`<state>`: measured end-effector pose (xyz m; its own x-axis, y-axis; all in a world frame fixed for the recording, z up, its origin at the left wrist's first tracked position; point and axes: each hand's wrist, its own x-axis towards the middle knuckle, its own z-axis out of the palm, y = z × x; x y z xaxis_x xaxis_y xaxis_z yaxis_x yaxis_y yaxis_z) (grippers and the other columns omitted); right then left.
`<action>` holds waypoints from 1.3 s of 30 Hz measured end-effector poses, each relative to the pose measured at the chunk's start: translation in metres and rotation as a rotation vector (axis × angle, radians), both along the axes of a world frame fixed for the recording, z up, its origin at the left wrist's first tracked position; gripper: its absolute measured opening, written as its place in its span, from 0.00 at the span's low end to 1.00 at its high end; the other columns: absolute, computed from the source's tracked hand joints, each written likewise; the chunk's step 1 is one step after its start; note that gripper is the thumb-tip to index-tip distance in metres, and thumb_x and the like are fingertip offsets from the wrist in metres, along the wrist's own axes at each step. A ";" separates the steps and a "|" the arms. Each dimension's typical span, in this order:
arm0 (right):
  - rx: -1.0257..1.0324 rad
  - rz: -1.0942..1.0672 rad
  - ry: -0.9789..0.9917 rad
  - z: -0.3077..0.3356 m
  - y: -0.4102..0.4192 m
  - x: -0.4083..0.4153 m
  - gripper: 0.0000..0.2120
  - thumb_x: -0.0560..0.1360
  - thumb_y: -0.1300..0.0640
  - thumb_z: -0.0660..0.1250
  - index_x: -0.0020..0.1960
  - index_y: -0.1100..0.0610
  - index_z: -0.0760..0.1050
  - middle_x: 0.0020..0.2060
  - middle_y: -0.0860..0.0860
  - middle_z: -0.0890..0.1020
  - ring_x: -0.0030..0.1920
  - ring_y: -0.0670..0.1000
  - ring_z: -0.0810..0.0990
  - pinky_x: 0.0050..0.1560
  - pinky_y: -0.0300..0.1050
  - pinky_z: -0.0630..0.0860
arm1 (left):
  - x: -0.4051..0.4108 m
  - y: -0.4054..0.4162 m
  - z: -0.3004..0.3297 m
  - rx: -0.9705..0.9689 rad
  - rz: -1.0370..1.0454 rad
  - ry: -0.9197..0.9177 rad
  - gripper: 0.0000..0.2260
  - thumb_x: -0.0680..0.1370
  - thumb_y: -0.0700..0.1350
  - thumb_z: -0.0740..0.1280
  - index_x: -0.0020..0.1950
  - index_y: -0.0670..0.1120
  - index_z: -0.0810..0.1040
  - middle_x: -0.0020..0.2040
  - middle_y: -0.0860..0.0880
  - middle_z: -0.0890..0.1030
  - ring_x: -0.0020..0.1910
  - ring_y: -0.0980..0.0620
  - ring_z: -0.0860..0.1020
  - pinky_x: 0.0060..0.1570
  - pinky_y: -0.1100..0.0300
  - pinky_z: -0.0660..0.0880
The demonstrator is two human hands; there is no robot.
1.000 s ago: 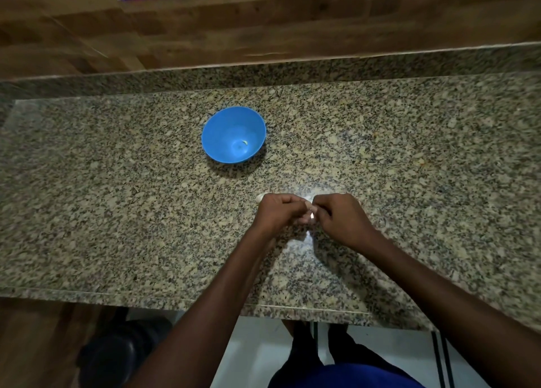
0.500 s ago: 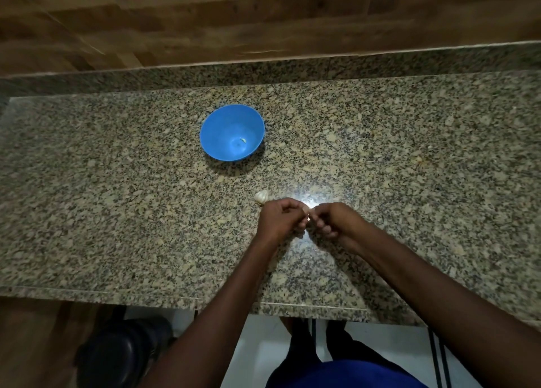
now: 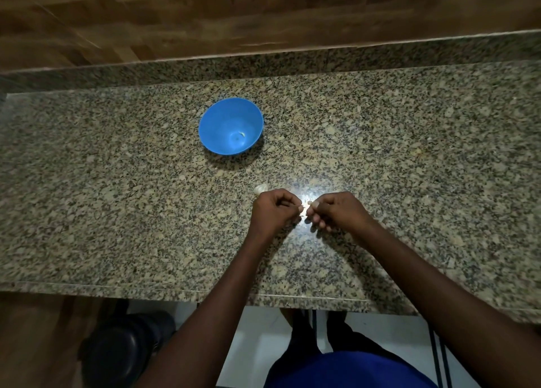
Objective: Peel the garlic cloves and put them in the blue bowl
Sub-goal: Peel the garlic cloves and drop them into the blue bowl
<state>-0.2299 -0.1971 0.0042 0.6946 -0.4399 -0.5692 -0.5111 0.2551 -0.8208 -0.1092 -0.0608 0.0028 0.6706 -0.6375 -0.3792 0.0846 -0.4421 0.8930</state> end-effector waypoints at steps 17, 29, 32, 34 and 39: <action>-0.010 0.002 -0.065 0.015 -0.008 -0.007 0.07 0.76 0.63 0.72 0.48 0.68 0.82 0.37 0.63 0.85 0.31 0.52 0.80 0.31 0.42 0.77 | -0.005 0.000 0.009 -0.113 -0.032 0.052 0.03 0.76 0.38 0.74 0.49 0.42 0.86 0.40 0.43 0.86 0.37 0.49 0.83 0.42 0.53 0.82; -0.281 0.052 -0.073 0.030 0.002 -0.008 0.05 0.74 0.65 0.74 0.40 0.61 0.80 0.33 0.57 0.83 0.31 0.51 0.80 0.34 0.46 0.78 | -0.003 -0.006 0.012 -0.048 0.204 0.756 0.06 0.77 0.32 0.70 0.52 0.32 0.81 0.43 0.39 0.84 0.37 0.50 0.83 0.38 0.62 0.82; -0.672 0.191 -0.016 0.033 0.007 -0.006 0.07 0.73 0.62 0.75 0.39 0.56 0.80 0.30 0.49 0.82 0.30 0.46 0.78 0.31 0.40 0.74 | 0.000 -0.006 0.007 -0.010 0.210 0.851 0.06 0.77 0.33 0.69 0.53 0.32 0.81 0.43 0.40 0.84 0.37 0.52 0.83 0.37 0.64 0.81; -0.772 0.211 -0.054 0.032 0.010 -0.006 0.08 0.74 0.63 0.74 0.38 0.55 0.78 0.30 0.48 0.80 0.30 0.46 0.77 0.30 0.39 0.71 | 0.000 -0.007 0.006 -0.011 0.231 0.882 0.07 0.77 0.33 0.69 0.55 0.33 0.81 0.44 0.41 0.84 0.38 0.52 0.83 0.37 0.64 0.81; -0.888 0.240 -0.127 0.025 0.014 -0.010 0.09 0.74 0.65 0.71 0.39 0.57 0.74 0.31 0.45 0.74 0.32 0.41 0.71 0.31 0.36 0.64 | -0.001 -0.008 0.011 -0.021 0.242 0.944 0.03 0.79 0.32 0.67 0.50 0.33 0.80 0.39 0.41 0.84 0.33 0.53 0.83 0.35 0.65 0.81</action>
<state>-0.2395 -0.1832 0.0289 0.8577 -0.5141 -0.0055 -0.3613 -0.5951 -0.7179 -0.1102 -0.0688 0.0135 0.2104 -0.5353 -0.8180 0.8558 -0.3036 0.4188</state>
